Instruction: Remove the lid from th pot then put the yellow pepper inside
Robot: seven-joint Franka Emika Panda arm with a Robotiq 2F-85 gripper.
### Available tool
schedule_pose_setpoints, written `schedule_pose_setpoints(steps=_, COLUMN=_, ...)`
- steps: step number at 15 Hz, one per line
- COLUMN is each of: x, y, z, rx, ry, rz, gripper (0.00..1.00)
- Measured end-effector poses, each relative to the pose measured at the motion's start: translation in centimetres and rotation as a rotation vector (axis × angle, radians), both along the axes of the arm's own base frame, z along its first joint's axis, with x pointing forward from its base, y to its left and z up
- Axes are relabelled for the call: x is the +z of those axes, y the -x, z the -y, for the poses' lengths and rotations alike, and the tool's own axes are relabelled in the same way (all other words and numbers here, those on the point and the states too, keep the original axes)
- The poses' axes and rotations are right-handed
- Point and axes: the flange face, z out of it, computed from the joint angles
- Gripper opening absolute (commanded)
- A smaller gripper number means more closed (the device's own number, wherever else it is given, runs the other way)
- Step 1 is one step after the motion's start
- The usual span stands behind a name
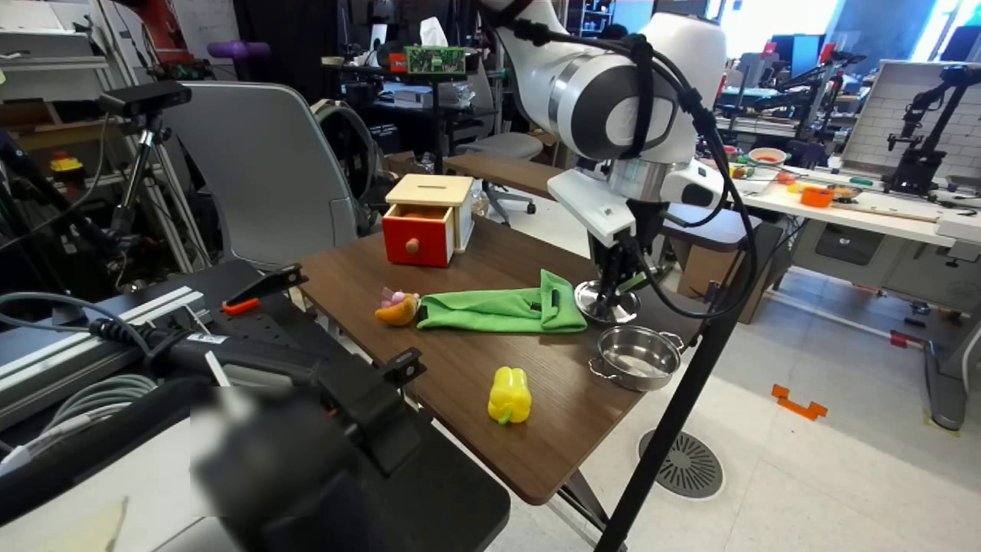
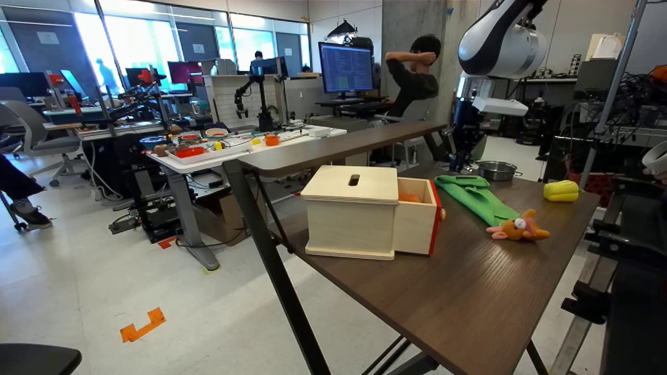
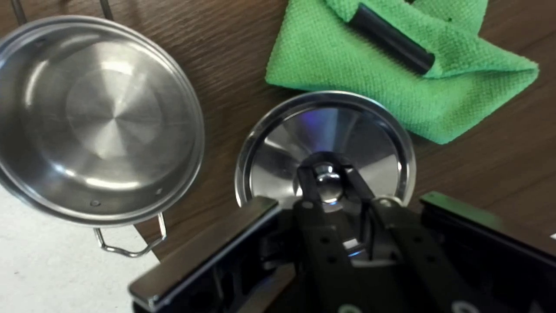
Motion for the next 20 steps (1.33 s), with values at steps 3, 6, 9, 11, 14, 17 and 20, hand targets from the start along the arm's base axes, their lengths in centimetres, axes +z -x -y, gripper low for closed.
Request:
schedule_pose_setpoints(steps=3, x=-1.4, y=-0.1, z=0.1, rx=-0.004, ry=0.000, rz=-0.010, gripper=0.05)
schedule_pose_setpoints(steps=6, x=-1.7, y=-0.5, z=0.3, rx=-0.019, ry=0.004, rz=-0.006, gripper=0.05)
schedule_pose_setpoints(steps=9, x=-1.3, y=-0.9, z=0.7, rx=-0.036, ry=0.010, rz=0.005, gripper=0.05)
schedule_pose_setpoints(steps=11, x=-1.1, y=-1.1, z=1.0, rx=-0.040, ry=0.014, rz=0.010, gripper=0.05)
schedule_pose_setpoints(steps=14, x=-1.1, y=-1.1, z=1.1, rx=-0.041, ry=0.017, rz=0.009, gripper=0.05)
schedule_pose_setpoints(steps=17, x=-1.8, y=-0.9, z=1.1, rx=-0.041, ry=0.015, rz=0.001, gripper=0.45)
schedule_pose_setpoints(steps=20, x=-2.1, y=-0.8, z=1.0, rx=-0.043, ry=0.014, rz=-0.004, gripper=0.59)
